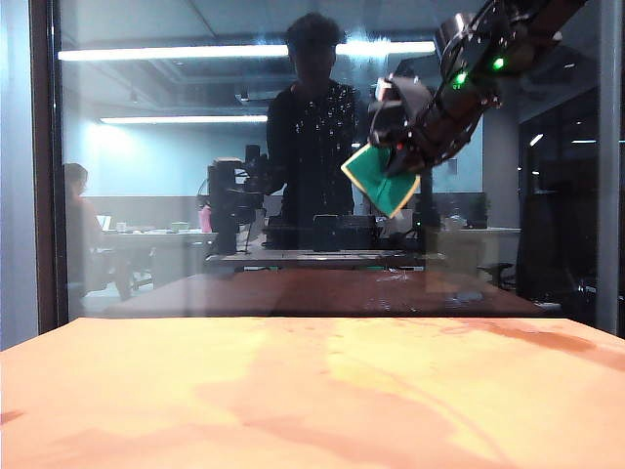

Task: Pick up the sponge from the table, wipe the water off the glass, and finally place the sponge back on the table.

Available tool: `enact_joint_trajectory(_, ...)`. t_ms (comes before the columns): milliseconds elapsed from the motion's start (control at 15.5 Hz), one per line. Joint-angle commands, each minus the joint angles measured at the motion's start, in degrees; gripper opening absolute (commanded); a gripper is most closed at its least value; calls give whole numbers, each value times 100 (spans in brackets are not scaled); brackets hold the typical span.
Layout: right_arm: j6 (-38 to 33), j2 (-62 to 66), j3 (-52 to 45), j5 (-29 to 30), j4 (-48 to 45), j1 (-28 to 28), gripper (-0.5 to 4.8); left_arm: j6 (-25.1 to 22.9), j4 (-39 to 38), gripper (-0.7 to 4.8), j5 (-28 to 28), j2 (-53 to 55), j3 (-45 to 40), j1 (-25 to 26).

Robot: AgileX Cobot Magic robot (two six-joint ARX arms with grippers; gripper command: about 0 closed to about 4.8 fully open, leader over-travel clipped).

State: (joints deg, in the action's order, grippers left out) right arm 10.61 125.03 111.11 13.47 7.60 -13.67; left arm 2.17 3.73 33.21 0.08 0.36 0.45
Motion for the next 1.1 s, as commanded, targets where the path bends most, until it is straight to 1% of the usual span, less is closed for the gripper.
enact_joint_trajectory(65,2,-400,63,-52,-544,-4,-7,-22,70,25,-4,7,20,0)
enact_joint_trajectory(194,-11,-608,66,-76,-776,-4,-7,-22,70,25,-24,7,20,0)
enact_joint_trajectory(259,-59,-785,68,-212,-975,-15,-7,-22,68,25,-24,7,20,0)
enact_joint_trajectory(323,-175,-833,144,-201,-1069,-22,-7,-22,70,25,-26,7,20,2)
enact_joint_trajectory(647,-184,-780,686,-201,-1097,-44,-7,-22,70,25,-109,7,20,2)
enact_joint_trajectory(970,-184,-448,706,-179,-1056,-151,-7,-22,68,25,-107,7,20,2)
enact_joint_trajectory(1099,-181,-157,704,-188,-979,-337,-7,-22,66,25,-107,7,20,2)
